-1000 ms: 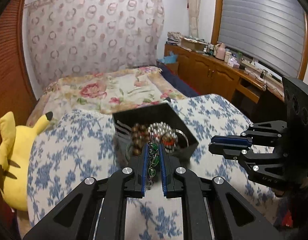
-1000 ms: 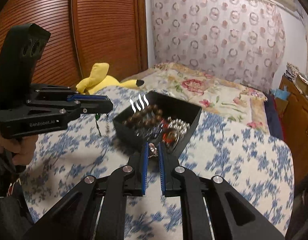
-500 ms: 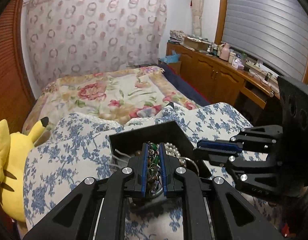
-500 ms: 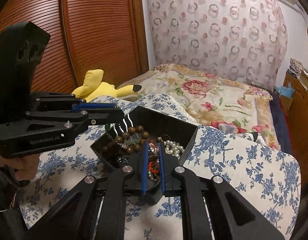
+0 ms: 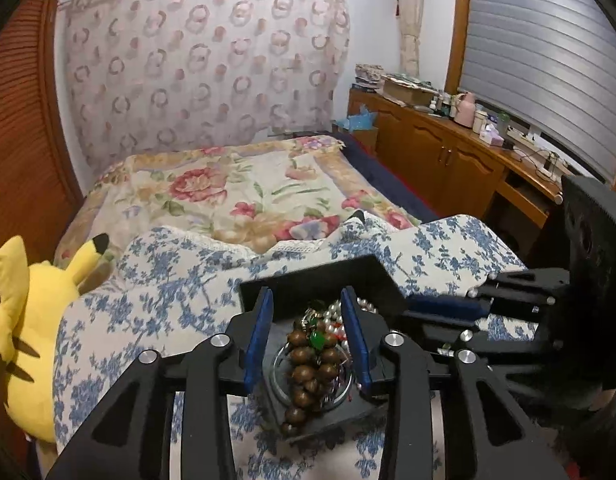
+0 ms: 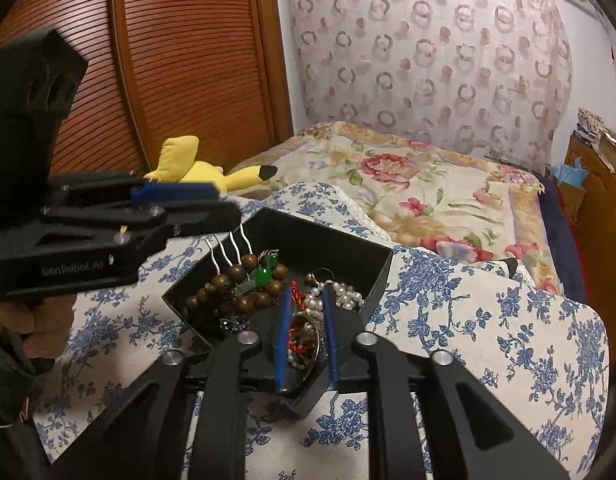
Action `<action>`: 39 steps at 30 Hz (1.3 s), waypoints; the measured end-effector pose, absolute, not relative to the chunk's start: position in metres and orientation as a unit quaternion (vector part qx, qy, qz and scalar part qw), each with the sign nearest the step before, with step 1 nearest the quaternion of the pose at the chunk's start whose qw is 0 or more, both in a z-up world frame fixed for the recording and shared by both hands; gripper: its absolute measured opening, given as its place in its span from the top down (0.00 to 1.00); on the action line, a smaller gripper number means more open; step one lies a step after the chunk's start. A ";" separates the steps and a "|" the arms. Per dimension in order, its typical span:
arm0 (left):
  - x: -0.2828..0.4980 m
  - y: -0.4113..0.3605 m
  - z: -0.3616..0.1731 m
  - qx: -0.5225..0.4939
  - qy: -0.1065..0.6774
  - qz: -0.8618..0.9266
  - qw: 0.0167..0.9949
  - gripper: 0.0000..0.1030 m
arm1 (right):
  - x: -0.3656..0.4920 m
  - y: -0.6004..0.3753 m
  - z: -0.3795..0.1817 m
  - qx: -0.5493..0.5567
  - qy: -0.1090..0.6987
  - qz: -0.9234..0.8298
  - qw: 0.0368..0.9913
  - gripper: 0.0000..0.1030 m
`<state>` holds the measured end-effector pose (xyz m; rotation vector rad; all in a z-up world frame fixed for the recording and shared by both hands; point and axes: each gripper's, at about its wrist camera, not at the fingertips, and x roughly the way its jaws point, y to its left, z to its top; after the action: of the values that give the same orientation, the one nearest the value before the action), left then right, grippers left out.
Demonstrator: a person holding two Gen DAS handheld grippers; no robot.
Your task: Organize jewelry
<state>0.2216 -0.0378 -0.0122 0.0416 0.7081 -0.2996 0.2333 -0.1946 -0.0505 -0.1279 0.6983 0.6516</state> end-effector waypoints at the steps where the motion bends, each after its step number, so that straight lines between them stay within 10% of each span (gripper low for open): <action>1: 0.218 -0.036 -0.012 0.020 0.344 -0.143 0.928 0.58 | 0.231 -0.195 -0.049 -0.061 0.334 0.312 0.888 0.80; 10: 0.170 -0.017 -0.008 0.024 0.327 -0.082 0.941 0.12 | 0.180 -0.216 -0.021 -0.038 0.286 0.272 0.918 0.52; 26: 0.086 -0.002 0.011 0.010 0.293 -0.035 0.955 0.08 | 0.089 -0.247 0.012 -0.010 0.216 0.191 0.957 0.03; 39: 0.051 0.003 0.017 0.004 0.278 -0.024 0.960 0.08 | 0.061 -0.249 0.009 -0.003 0.208 0.163 0.964 0.02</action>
<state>0.0505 0.0029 0.0172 0.0088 0.5638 -0.0491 0.0605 -0.2494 0.0092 -0.0062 0.4217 0.3290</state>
